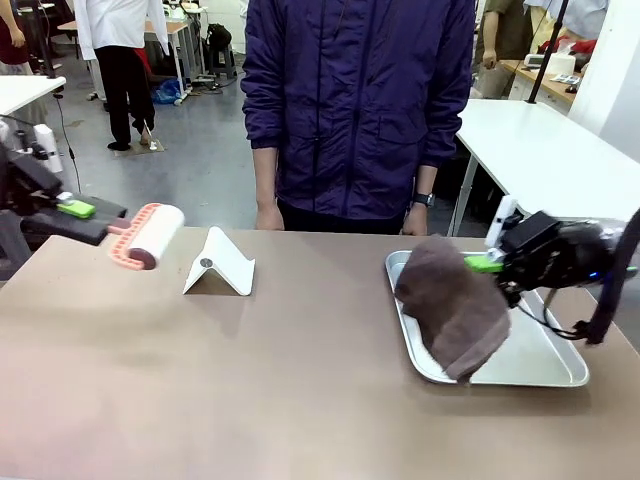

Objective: Clean the surface of the table.
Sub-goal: Return the Lint Roller and towel to their original positions.

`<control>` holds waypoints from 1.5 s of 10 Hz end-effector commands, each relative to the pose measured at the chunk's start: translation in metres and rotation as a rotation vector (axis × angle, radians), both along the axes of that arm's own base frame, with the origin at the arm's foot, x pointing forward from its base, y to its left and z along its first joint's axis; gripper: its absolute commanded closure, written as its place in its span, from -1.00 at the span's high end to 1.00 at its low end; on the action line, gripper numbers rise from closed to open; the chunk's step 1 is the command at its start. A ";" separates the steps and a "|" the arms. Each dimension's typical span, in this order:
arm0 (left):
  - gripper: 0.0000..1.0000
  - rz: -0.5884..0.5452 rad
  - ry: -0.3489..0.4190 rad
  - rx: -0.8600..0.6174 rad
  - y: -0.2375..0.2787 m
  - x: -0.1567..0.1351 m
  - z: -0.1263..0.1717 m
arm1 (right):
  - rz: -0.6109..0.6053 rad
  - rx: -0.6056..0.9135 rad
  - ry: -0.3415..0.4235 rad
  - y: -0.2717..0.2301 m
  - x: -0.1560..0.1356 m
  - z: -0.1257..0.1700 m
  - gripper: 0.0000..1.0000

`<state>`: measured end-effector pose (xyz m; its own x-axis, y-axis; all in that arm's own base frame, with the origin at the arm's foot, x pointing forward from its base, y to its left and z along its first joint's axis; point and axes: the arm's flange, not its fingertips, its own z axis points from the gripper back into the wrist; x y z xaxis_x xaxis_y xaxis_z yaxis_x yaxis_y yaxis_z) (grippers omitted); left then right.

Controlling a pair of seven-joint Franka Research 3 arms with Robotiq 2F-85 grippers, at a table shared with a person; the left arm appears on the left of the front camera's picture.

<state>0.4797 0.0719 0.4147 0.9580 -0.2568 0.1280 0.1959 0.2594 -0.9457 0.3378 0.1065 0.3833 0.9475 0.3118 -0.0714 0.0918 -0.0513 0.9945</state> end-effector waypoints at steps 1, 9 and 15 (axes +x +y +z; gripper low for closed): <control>-0.56 0.006 -0.086 0.081 -0.059 -0.002 0.015 | -0.303 -0.043 -0.137 0.046 -0.003 -0.009 -0.89; -0.56 -0.086 -0.146 0.108 -0.105 0.002 0.033 | -0.475 -0.272 -0.257 0.066 0.042 -0.040 -0.89; -0.56 0.147 -0.198 0.423 -0.139 0.019 0.024 | -0.485 -0.361 -0.367 0.113 0.076 -0.037 -0.89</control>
<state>0.5062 -0.0505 0.4380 0.9279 -0.2675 0.2596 0.3687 0.5562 -0.7448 0.3997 0.1965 0.3512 0.9662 -0.1392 0.2170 -0.1643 0.3158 0.9345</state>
